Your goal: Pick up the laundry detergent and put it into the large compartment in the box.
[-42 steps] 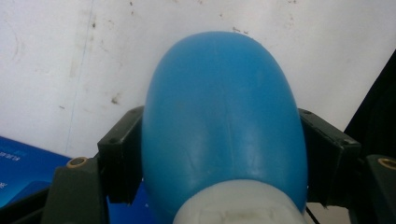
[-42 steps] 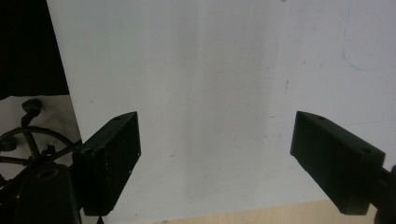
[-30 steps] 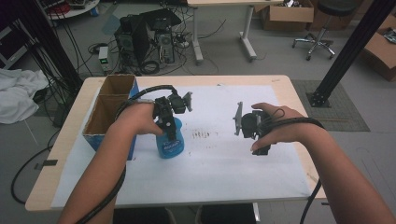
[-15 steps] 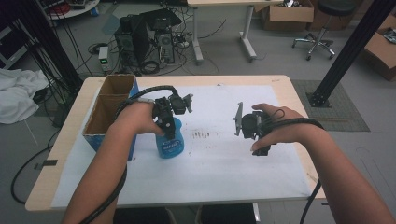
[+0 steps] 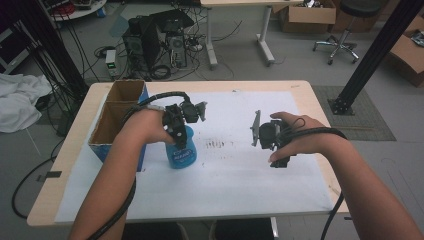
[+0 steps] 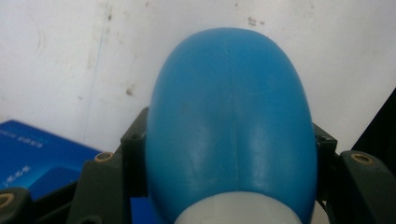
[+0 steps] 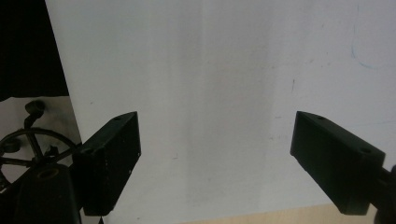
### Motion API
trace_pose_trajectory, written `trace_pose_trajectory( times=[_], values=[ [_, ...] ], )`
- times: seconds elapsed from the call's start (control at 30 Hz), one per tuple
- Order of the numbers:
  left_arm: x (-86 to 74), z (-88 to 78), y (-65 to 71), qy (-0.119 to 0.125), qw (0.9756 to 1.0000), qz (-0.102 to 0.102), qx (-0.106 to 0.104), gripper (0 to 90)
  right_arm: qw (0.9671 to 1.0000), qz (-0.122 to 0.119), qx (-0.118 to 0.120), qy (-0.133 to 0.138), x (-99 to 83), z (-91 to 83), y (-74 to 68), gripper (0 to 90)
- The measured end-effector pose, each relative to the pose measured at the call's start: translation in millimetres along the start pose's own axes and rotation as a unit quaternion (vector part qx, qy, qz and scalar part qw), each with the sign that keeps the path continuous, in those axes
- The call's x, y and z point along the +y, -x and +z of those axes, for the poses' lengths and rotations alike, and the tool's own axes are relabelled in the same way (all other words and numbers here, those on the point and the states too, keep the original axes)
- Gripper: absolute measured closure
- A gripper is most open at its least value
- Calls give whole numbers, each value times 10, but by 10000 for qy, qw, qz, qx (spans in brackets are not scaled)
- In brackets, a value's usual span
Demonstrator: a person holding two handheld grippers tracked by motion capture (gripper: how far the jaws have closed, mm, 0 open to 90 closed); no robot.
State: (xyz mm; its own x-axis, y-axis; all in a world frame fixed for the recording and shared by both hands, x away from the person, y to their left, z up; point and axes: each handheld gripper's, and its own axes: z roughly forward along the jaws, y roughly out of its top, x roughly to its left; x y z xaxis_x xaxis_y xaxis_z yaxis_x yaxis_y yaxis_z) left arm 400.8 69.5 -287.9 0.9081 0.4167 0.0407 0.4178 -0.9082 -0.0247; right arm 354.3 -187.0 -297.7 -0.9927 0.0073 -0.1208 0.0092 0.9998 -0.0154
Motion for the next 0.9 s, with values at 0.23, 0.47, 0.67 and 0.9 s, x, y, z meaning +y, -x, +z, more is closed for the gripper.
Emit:
trace_pose_trajectory(
  times=[0.23,0.47,0.67,0.9],
  values=[
    [-68,-298,-2,36,9982,-591,-110,388,10000,-6,-50,49,-33,-44,-6,163],
    [-137,-593,-3,117,9957,-904,-183,388,9999,-33,-79,59,-6,-83,-22,163],
    [-194,-817,-54,81,9909,-1300,-341,387,9999,-77,-94,38,16,-75,-29,163],
    [-286,-1117,-74,196,9880,-1517,-218,387,9998,-110,-134,17,9,-85,-44,163]
  ],
)
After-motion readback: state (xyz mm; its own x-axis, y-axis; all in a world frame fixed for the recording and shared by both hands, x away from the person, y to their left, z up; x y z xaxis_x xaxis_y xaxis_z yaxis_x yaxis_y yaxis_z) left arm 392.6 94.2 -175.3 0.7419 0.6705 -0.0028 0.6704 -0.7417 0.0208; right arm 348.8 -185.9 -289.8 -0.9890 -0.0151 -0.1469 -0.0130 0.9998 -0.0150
